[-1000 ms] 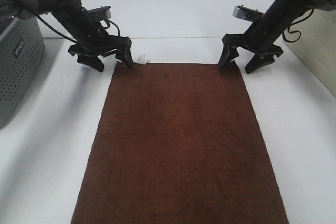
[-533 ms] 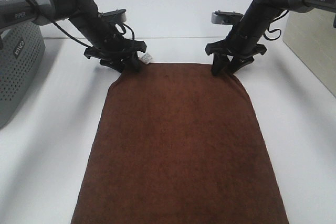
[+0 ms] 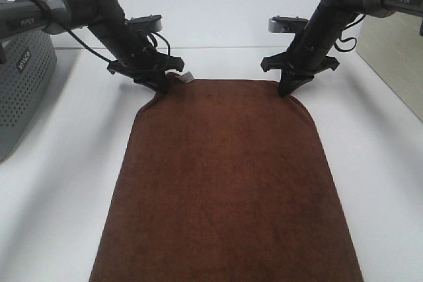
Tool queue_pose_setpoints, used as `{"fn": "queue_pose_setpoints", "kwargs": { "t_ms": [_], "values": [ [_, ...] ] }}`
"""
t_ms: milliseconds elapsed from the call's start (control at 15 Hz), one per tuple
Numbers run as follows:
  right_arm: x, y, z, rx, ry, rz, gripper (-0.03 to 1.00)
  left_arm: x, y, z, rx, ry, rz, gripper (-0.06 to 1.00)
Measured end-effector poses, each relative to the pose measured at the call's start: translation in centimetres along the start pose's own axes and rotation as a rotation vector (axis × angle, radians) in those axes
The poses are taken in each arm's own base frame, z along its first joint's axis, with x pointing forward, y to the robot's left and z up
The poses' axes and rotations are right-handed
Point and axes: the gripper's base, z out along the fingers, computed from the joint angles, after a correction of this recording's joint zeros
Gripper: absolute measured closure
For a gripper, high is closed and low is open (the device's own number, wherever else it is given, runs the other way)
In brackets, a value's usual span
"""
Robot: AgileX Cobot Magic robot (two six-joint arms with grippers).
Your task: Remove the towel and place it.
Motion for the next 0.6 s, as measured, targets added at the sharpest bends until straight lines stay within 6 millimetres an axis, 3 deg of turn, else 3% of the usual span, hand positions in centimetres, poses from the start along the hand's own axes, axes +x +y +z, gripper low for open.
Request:
{"fn": "queue_pose_setpoints", "kwargs": {
  "t_ms": [333,600],
  "values": [
    [-1.4,0.0,-0.8,0.023,-0.078,-0.021,0.96,-0.6,0.3,-0.8,-0.104,-0.036,0.096,0.94],
    [-3.9,0.2,-3.4,0.058,-0.267,-0.047,0.96,-2.7,0.3,-2.2,-0.164,-0.168,0.154,0.94]
  ]
}}
